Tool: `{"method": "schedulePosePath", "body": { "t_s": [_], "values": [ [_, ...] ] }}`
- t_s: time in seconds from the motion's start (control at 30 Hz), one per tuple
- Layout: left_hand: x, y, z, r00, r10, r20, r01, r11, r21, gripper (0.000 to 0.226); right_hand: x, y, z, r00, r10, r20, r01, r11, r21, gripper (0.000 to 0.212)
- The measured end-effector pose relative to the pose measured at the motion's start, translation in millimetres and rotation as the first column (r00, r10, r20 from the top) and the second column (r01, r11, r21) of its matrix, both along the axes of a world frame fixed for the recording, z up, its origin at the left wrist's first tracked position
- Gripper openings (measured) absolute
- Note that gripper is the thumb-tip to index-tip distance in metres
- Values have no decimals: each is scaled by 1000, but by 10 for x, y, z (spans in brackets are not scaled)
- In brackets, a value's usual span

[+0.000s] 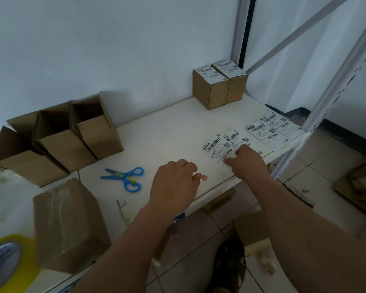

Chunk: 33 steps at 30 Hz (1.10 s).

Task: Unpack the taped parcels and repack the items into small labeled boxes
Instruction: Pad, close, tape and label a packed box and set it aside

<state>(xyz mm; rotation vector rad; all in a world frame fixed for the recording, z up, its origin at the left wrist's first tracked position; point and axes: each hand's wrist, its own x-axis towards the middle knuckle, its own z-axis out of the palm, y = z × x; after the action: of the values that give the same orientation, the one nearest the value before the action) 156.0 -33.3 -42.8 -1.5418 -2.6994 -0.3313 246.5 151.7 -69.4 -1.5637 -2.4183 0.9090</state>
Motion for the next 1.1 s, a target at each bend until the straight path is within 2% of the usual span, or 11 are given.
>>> {"method": "schedulePosePath", "body": {
  "t_s": [0.1, 0.2, 0.3, 0.43, 0.6, 0.7, 0.8, 0.9, 1.0, 1.1],
  "values": [
    [-12, -89, 114, 999, 34, 17, -34, 999, -11, 39, 25, -144, 104, 984, -18, -180, 10, 999, -48, 38],
    [-51, -259, 233, 995, 86, 50, -85, 996, -18, 40, 48, -390, 192, 915, -85, -395, 0, 977, -211, 35],
    [-95, -525, 391, 991, 126, 54, -126, 992, 2, 40, 53, -729, 315, 853, -114, -510, -85, 933, -351, 33],
    [-235, -1021, 581, 974, 210, 89, -214, 975, 50, 37, -38, -1206, 601, 779, -108, -618, -188, 899, -395, 28],
    [-467, -1709, 801, 913, 399, 79, -405, 910, 86, 29, -215, -1814, 856, 766, -49, -641, -236, 906, -352, 18],
    [-596, -2049, 837, 857, 501, 120, -513, 851, 113, 27, -351, -2170, 904, 779, -54, -625, -255, 883, -394, 20],
    [-686, -2300, 807, 826, 528, 198, -555, 823, 121, 23, -466, -2456, 885, 806, -65, -588, -277, 836, -473, 16],
    [-807, -2516, 749, 777, 529, 342, -600, 787, 145, 21, -543, -2627, 839, 809, -166, -564, -260, 760, -596, 10],
    [-931, -2699, 700, 745, 541, 391, -620, 778, 105, 24, -612, -2722, 828, 771, -290, -567, -266, 662, -701, 13],
    [-986, -2782, 691, 726, 537, 430, -623, 778, 79, 24, -690, -2794, 818, 759, -288, -584, -321, 615, -720, 14]
  ]
}}
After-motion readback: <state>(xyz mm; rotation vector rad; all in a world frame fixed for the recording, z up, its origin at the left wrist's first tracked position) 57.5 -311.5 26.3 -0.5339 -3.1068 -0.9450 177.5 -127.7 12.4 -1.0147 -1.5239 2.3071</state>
